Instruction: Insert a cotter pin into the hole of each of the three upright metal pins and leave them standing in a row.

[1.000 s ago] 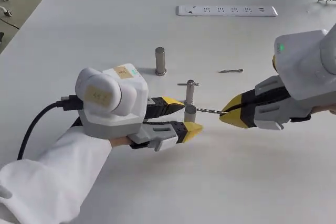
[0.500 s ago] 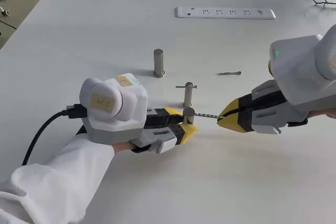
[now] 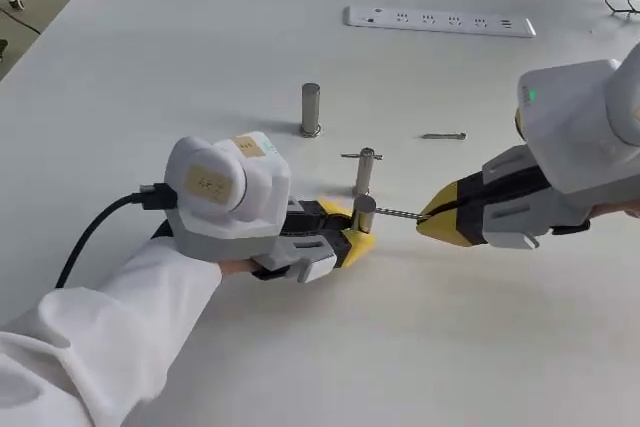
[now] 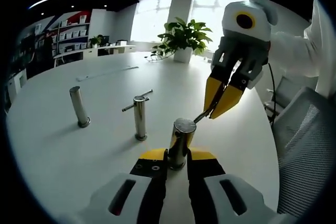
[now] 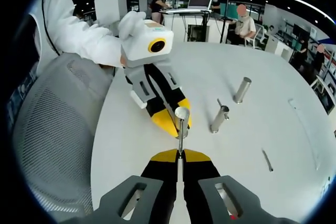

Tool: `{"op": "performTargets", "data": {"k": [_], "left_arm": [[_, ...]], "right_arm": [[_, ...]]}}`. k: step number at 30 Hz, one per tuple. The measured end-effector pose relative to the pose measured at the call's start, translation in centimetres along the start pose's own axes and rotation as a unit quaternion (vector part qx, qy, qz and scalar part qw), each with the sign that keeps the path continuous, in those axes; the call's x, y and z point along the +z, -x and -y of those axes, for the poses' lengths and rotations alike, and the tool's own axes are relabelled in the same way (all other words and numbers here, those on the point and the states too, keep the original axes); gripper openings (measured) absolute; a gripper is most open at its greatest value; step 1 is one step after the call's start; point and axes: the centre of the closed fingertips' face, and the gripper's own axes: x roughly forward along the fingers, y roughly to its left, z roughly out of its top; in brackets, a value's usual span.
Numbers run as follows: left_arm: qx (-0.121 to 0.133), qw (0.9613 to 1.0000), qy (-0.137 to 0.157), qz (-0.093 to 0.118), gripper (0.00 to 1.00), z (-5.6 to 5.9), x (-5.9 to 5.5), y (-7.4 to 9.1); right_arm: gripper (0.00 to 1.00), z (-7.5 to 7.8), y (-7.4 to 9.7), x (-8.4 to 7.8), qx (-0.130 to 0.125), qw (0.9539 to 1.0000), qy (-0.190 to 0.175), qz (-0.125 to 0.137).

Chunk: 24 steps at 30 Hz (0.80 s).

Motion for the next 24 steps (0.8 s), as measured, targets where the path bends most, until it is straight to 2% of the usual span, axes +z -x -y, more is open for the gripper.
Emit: {"op": "performTargets", "data": {"k": [13,15,21,24], "left_arm": [[0.001,1.0000,0.003,0.001,0.12,0.0,-0.1,-0.1],[0.000,0.9997,0.023,0.001,0.13,-0.1,-0.2,-0.2],[0.002,0.9999,0.015,-0.003,0.13,-0.2,-0.3,-0.1],[0.002,0.9999,0.015,-0.005,0.13,-0.2,-0.3,-0.1]], "right_arm": [[0.00,0.2,-1.4,0.7,-0.004,0.9999,0.002,-0.011],[0.00,0.3,-1.7,0.8,-0.006,0.9999,0.006,-0.011],[0.00,0.4,-2.5,1.6,-0.009,0.9997,0.016,-0.016],[0.00,0.5,-2.8,2.0,-0.010,0.9993,0.032,-0.018]]}}
